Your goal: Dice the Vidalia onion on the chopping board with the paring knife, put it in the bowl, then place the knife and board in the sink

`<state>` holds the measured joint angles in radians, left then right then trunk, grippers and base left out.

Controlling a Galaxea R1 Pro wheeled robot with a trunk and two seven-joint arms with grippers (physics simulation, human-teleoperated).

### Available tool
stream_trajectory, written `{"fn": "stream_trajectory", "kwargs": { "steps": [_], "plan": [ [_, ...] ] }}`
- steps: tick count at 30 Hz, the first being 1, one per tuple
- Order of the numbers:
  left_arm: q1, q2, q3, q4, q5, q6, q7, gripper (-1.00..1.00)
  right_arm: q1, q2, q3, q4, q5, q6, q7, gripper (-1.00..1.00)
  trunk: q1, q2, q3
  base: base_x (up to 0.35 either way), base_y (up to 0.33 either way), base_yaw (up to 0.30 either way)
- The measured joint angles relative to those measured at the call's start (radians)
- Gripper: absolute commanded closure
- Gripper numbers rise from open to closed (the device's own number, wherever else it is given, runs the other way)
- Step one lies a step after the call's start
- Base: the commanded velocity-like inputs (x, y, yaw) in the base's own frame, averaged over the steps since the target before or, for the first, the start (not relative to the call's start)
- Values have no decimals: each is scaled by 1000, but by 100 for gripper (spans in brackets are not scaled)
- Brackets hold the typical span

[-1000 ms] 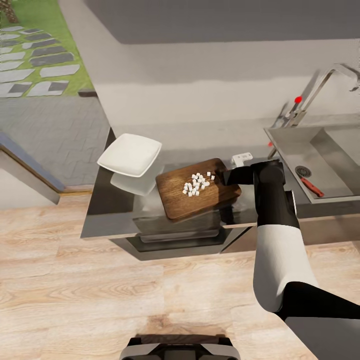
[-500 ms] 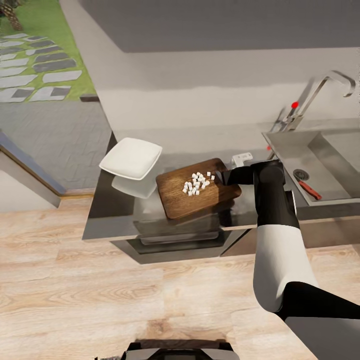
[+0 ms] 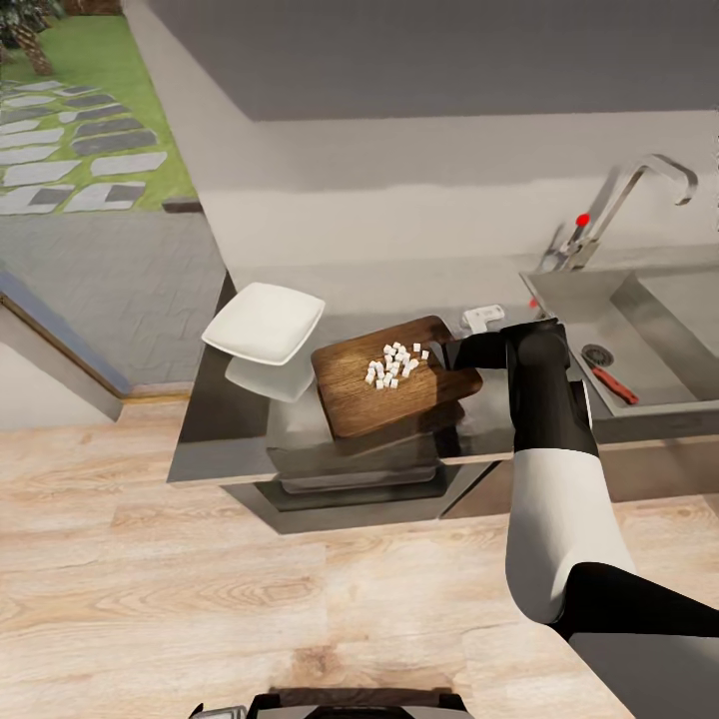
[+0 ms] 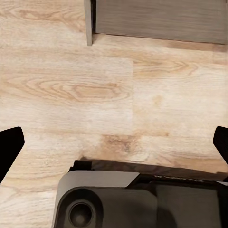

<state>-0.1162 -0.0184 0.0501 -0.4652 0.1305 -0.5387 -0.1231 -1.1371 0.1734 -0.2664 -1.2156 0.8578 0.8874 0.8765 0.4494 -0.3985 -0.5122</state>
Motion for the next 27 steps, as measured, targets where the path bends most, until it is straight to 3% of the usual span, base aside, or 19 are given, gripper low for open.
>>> {"fn": "stream_trajectory", "kwargs": {
  "steps": [27],
  "plan": [
    [0,2,0,11,1,1,0,-100,0,0,0,0,0,0,0,100,0,0,43,0,23,0]
  ]
}}
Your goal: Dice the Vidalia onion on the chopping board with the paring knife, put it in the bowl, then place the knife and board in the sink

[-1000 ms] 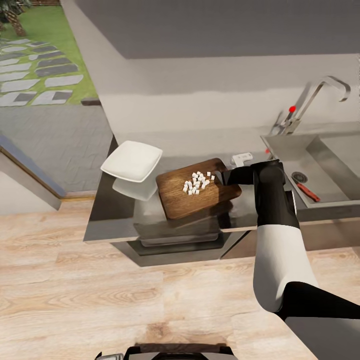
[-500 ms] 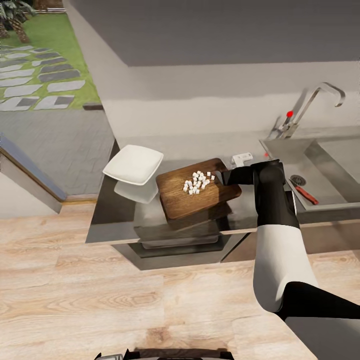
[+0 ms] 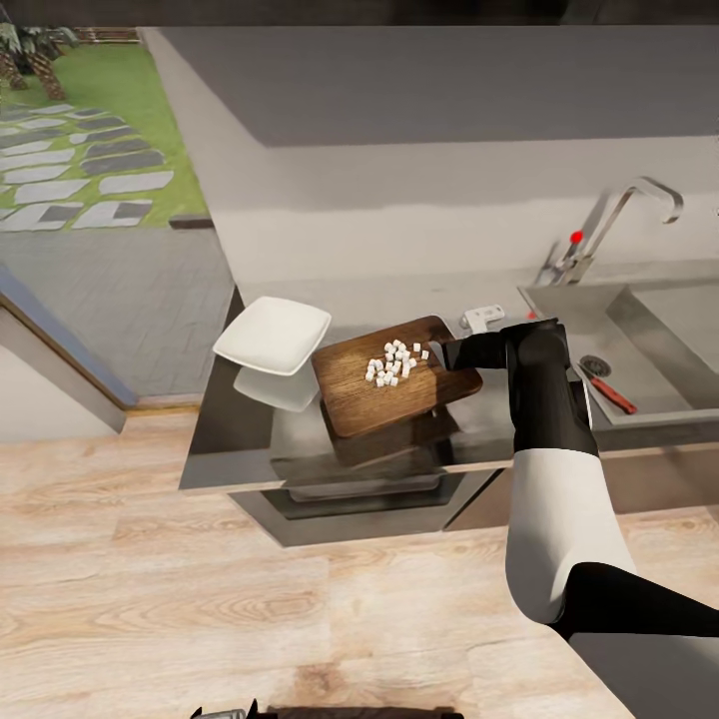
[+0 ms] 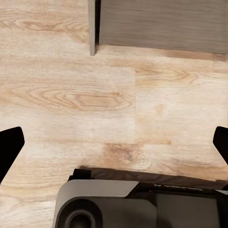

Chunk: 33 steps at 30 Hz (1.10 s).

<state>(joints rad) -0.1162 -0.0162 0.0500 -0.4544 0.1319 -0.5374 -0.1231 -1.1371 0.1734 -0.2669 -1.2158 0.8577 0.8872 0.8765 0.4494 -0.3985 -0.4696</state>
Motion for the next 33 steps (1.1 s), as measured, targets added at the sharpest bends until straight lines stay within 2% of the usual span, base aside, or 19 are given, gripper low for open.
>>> {"fn": "stream_trajectory", "kwargs": {
  "steps": [12,23,33],
  "plan": [
    [0,0,0,0,0,0,0,-100,0,0,0,0,1,-1,0,100,0,0,19,0,31,0],
    [0,0,0,0,0,2,0,-100,0,0,1,0,1,-1,0,100,0,0,36,10,259,0],
    [0,0,0,0,0,2,0,-100,0,0,1,0,3,-2,0,100,0,0,52,167,253,0]
  ]
}}
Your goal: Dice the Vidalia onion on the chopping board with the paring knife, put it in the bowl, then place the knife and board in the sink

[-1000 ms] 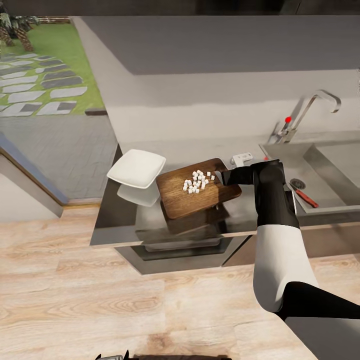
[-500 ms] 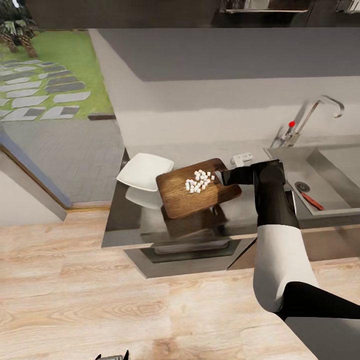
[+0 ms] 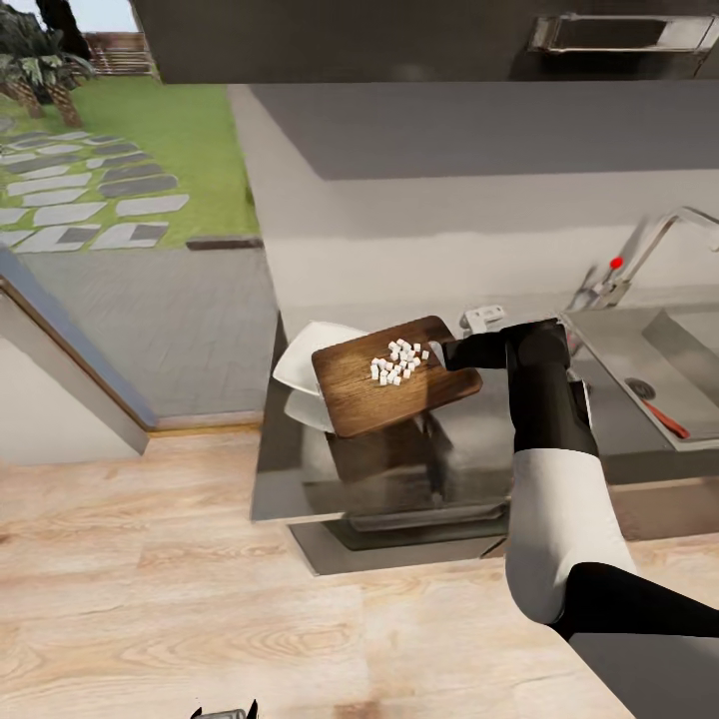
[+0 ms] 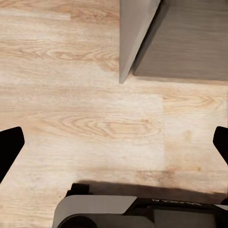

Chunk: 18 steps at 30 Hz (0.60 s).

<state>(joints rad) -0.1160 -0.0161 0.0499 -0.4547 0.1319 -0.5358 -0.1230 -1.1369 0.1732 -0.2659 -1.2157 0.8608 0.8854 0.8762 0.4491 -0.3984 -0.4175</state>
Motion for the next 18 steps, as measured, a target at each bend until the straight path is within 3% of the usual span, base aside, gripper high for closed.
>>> {"fn": "stream_trajectory", "kwargs": {
  "steps": [8,18],
  "plan": [
    [0,1,0,3,0,0,0,-100,0,0,-1,0,1,-1,0,100,0,0,13,139,245,0],
    [0,2,-1,16,0,0,-2,-100,0,0,-1,0,-3,1,0,100,0,0,28,9,25,0]
  ]
}}
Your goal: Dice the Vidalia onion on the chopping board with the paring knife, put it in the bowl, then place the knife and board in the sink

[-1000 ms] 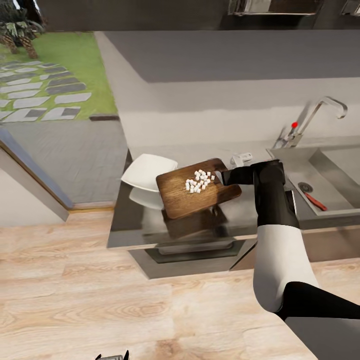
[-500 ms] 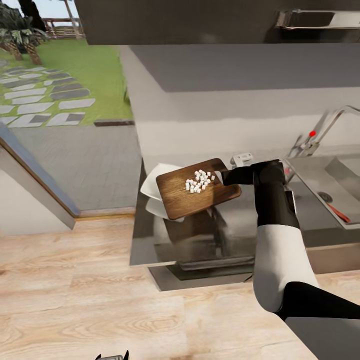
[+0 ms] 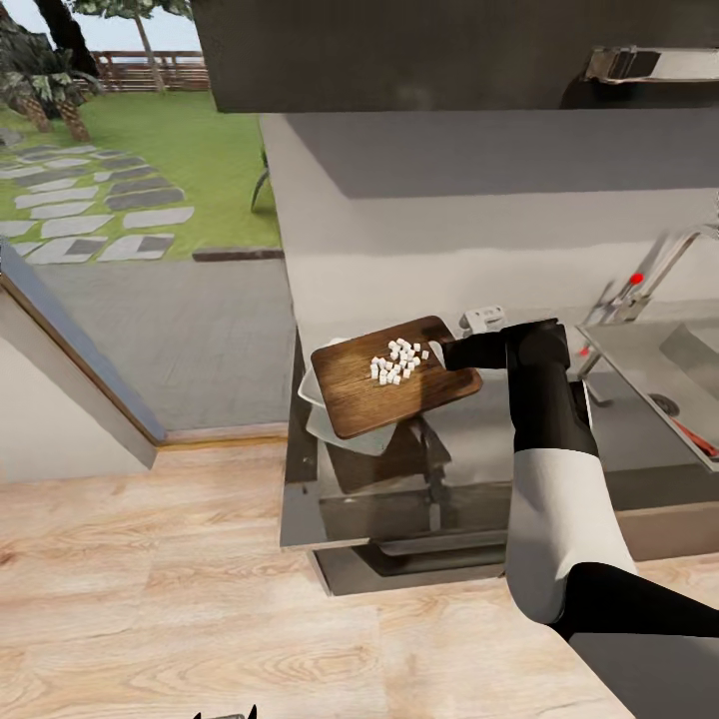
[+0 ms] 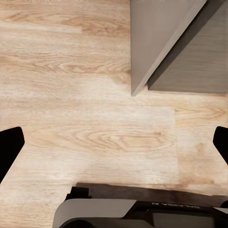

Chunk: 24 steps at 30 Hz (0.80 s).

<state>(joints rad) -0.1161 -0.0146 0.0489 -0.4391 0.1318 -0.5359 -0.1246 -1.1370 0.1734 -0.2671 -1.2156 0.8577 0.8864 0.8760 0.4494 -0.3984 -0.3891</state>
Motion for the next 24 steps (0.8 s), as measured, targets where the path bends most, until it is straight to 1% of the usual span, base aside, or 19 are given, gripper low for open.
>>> {"fn": "stream_trajectory", "kwargs": {
  "steps": [4,11,16,18,20,21,23,24],
  "plan": [
    [0,-1,0,3,0,0,0,-100,0,0,-2,-1,2,0,-1,100,0,0,4,0,0,0],
    [0,0,0,22,0,1,0,-100,0,0,-2,-1,19,-7,-4,100,0,0,5,0,0,0],
    [0,1,0,34,0,2,-1,-100,0,0,-3,-1,68,-39,-16,100,0,0,5,0,0,0],
    [0,1,0,40,0,2,-2,-100,0,0,-2,-1,80,-48,-17,100,0,0,5,0,0,0],
    [0,1,1,48,0,2,-2,-100,0,-15,-2,-2,95,-60,-17,100,0,0,5,0,0,0],
    [0,1,1,49,0,2,-2,-100,0,-20,-2,-2,90,-57,-17,100,0,0,5,0,0,0],
    [0,2,1,51,0,2,-2,-100,0,-31,-2,-3,93,-58,-18,100,0,0,5,0,0,0],
    [0,3,1,51,0,2,-2,-100,0,-41,-2,-4,94,-59,-18,100,0,0,5,0,0,0]
  ]
}}
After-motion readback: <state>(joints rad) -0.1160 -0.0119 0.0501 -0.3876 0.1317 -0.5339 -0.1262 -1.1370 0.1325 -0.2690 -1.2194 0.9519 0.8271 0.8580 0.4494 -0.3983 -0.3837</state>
